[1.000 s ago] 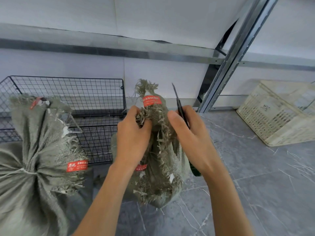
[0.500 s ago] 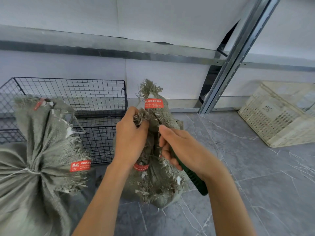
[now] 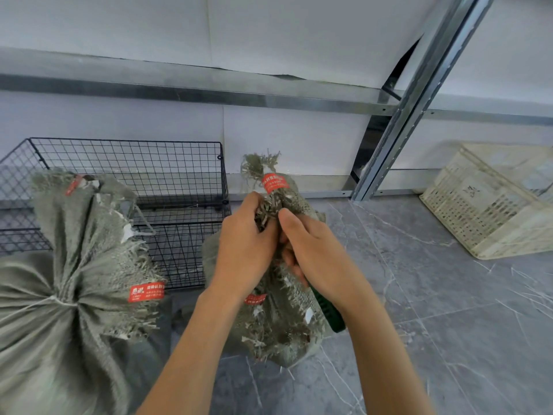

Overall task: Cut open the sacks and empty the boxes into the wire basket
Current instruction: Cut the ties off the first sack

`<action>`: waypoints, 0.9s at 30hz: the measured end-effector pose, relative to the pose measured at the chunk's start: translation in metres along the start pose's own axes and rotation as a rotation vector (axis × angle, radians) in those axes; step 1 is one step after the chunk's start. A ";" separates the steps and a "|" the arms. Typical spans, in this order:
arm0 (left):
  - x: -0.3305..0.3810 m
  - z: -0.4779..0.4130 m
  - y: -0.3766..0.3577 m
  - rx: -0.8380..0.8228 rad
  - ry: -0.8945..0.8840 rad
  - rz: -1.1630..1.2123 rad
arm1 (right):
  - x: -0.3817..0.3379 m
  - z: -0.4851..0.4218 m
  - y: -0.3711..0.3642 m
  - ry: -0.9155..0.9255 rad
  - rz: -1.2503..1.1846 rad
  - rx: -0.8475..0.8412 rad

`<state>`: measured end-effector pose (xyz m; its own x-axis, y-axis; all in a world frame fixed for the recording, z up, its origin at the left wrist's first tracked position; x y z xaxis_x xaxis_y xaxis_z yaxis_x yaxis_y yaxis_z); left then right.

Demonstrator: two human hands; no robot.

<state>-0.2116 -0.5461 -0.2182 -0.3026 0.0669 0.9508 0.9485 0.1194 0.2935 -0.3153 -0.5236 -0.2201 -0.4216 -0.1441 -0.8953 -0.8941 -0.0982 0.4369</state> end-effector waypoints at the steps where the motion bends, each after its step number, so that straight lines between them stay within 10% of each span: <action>1: 0.001 0.000 0.000 -0.004 -0.008 -0.010 | -0.002 0.000 0.001 0.020 0.004 0.013; 16: 0.014 0.001 -0.001 -0.059 -0.138 -0.174 | -0.008 0.000 0.008 0.134 0.030 -0.057; 27: 0.009 -0.016 0.009 -0.094 0.075 0.744 | -0.002 0.008 0.002 0.056 -0.469 -0.245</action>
<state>-0.2041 -0.5599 -0.2058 0.4251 0.0294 0.9047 0.9051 -0.0160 -0.4248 -0.3173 -0.5152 -0.2185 0.0301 -0.0811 -0.9963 -0.9205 -0.3907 0.0040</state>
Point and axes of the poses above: each hand's wrist, its own z-axis away from the middle knuckle, its own y-axis out of the back of the hand, x = y × z, the point moved 9 cm from there along -z, towards the middle knuckle, and after that the axes turned 10 degrees about y, right-handed, at the moved point
